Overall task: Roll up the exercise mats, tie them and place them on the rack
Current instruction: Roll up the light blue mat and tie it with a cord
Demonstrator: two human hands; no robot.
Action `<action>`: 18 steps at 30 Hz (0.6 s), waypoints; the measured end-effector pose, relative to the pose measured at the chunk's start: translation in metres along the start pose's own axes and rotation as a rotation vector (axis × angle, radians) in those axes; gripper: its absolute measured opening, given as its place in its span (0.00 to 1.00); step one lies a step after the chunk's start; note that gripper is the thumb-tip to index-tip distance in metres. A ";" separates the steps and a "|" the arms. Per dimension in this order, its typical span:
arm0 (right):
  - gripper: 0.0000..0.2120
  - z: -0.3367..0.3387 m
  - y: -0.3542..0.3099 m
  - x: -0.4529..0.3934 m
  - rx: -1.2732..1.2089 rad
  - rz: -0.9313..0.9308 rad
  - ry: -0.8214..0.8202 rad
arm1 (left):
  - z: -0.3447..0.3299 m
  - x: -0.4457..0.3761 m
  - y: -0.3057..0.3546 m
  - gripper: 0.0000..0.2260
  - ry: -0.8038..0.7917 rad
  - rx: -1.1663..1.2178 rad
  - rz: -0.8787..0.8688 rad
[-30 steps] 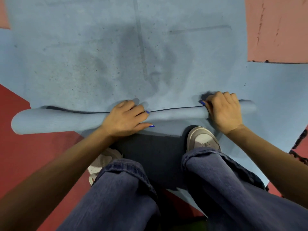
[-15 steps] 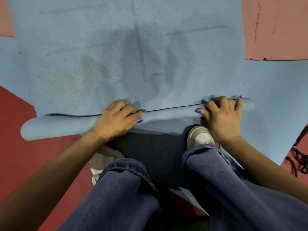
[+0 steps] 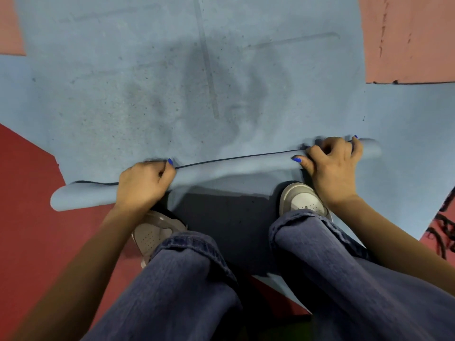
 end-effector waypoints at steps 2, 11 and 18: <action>0.24 -0.001 0.004 -0.002 -0.062 -0.005 0.027 | 0.007 0.001 0.007 0.18 0.102 0.014 -0.144; 0.24 0.003 0.005 -0.006 -0.108 0.006 0.105 | 0.007 0.001 0.019 0.11 0.243 -0.209 -0.573; 0.25 -0.002 0.004 -0.007 -0.103 0.026 0.077 | 0.031 0.038 -0.058 0.14 0.439 -0.478 -0.211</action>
Point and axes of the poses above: each hand's wrist, its own x-axis away from the middle knuckle, its own z-axis out of the back of the hand, y = z × x, the point moved 8 cm from there along -x, towards the middle knuckle, and after that the axes turned 9 degrees about x, right-handed, at the moved point
